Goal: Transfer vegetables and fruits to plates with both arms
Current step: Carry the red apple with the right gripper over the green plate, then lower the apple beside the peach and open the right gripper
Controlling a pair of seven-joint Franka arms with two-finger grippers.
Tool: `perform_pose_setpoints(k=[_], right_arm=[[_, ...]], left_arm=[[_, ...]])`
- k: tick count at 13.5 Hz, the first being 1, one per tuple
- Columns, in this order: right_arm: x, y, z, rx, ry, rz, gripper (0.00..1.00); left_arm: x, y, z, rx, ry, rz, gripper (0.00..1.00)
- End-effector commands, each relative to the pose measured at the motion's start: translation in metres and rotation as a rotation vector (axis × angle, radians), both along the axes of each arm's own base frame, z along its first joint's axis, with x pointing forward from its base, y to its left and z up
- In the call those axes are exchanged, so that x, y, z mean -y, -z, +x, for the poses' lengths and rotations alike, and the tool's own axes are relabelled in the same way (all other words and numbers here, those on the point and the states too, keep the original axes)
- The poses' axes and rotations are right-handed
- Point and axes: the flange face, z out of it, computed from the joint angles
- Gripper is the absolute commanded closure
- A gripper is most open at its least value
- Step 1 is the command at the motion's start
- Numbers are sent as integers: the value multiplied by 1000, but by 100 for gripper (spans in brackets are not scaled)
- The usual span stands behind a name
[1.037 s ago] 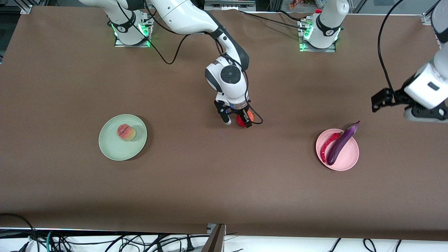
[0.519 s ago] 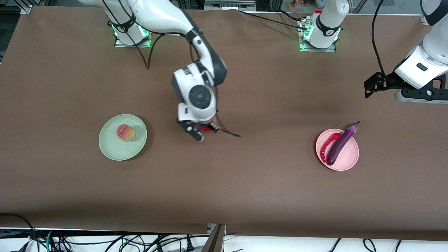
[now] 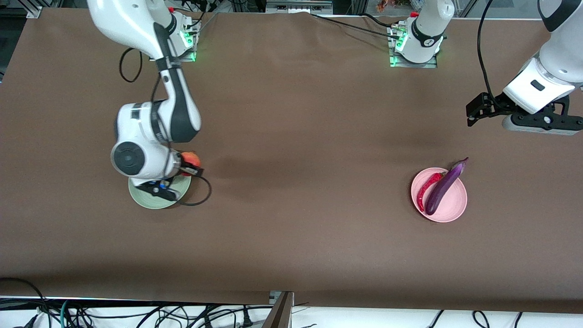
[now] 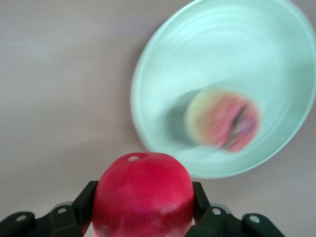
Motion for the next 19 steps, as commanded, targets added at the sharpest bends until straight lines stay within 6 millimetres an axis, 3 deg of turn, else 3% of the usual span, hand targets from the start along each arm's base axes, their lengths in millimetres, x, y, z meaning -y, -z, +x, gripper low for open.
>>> perform_pose_setpoints(k=[1, 3, 13, 14, 17, 19], right_arm=[[35, 18, -9, 13, -35, 80, 79], [46, 30, -6, 21, -34, 113, 79], [66, 61, -2, 69, -114, 91, 71], [69, 61, -1, 69, -110, 92, 61], [71, 65, -1, 66, -107, 89, 1], [69, 62, 0, 66, -104, 95, 1]], left_arm=[[-1, -4, -4, -4, 11, -15, 0], [-1, -4, -4, -4, 11, -15, 0], [-1, -4, -4, -4, 11, -15, 0], [-1, -4, -4, -4, 11, -15, 0], [-1, -4, -4, -4, 10, -15, 0], [-1, -4, -4, -4, 10, -15, 0]])
